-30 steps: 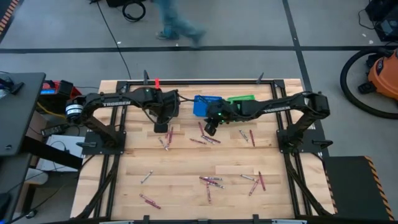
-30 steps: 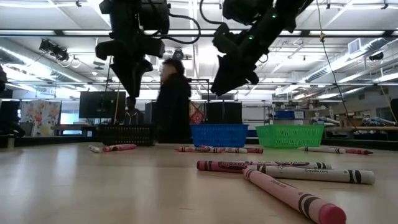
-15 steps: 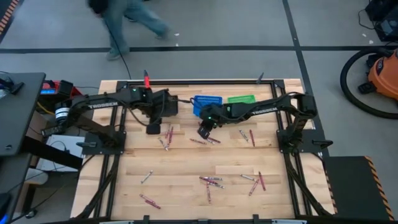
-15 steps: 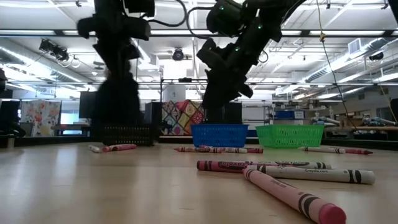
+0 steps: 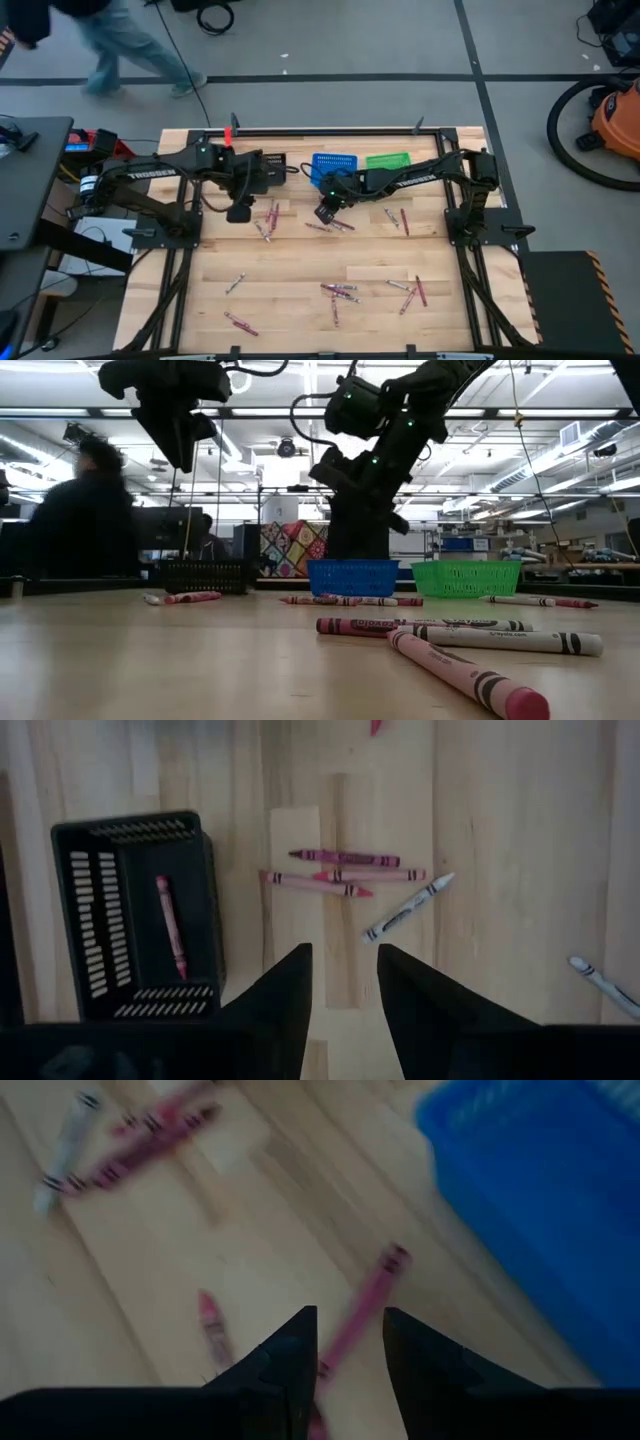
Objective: Sort crayons
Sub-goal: Put the red crayon into the blue bin
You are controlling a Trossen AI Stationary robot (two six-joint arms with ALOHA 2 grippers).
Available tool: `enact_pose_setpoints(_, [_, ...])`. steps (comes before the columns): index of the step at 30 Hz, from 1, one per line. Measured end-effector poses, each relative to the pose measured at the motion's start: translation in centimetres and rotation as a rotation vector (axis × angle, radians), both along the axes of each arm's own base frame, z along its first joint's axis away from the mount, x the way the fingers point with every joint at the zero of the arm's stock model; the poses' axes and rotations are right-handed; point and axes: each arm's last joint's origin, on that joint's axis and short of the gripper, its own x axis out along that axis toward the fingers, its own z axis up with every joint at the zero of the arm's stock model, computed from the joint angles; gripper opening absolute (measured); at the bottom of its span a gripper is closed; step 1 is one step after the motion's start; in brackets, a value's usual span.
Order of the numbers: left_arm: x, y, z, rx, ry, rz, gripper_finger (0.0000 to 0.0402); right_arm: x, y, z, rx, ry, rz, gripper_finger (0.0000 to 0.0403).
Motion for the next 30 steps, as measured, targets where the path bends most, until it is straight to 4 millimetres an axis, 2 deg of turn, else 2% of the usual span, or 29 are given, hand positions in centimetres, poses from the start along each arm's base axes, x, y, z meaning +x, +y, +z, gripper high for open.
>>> enact_pose_setpoints(30, [0.2,0.0,0.1,-0.015,-0.029,0.059,0.0125,1.3,0.1,-4.6,-0.012,0.064,0.0,0.0124])
